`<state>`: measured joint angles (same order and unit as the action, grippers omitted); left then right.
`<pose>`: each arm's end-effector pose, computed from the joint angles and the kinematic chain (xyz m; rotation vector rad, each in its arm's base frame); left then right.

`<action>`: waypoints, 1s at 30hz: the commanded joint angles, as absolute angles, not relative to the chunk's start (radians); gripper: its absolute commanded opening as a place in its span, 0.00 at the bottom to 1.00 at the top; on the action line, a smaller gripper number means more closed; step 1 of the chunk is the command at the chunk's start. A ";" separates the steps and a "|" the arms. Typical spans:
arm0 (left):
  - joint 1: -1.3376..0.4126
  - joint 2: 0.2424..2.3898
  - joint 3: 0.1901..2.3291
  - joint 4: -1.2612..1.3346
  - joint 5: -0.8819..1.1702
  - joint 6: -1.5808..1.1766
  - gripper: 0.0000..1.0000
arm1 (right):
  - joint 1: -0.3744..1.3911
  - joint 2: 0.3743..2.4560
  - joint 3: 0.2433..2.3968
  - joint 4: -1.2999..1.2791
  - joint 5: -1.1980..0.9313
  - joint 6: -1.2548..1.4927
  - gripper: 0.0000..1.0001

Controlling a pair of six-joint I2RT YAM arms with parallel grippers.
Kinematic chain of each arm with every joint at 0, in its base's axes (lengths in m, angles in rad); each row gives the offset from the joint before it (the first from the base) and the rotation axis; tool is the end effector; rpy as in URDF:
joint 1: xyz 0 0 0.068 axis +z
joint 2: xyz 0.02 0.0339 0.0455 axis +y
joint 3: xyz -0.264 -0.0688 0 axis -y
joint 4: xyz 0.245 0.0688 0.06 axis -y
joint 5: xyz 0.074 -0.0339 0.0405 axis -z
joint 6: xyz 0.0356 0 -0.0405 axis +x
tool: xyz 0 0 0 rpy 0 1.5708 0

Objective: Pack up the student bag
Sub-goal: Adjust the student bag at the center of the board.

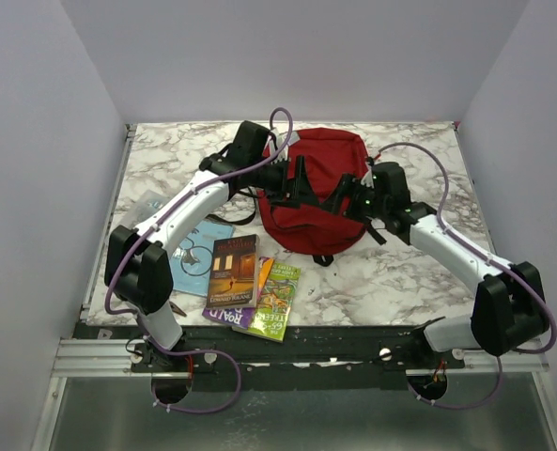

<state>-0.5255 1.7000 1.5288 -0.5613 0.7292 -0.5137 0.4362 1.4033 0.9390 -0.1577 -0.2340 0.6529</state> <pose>0.3172 -0.2114 0.3254 0.4270 2.4245 -1.3410 0.2777 0.1385 0.2544 0.1110 2.3075 0.8453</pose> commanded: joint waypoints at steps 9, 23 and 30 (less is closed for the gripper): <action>-0.621 1.785 1.522 -0.505 0.658 -0.516 0.75 | 0.188 1.463 0.985 -0.265 -0.100 0.463 0.76; -0.613 2.038 1.481 -0.206 0.598 -0.960 0.59 | 0.186 1.772 1.245 -0.324 0.119 0.343 0.54; -0.570 2.046 1.382 -0.148 0.645 -0.979 0.59 | 0.022 1.702 1.065 -0.214 -0.111 0.622 0.67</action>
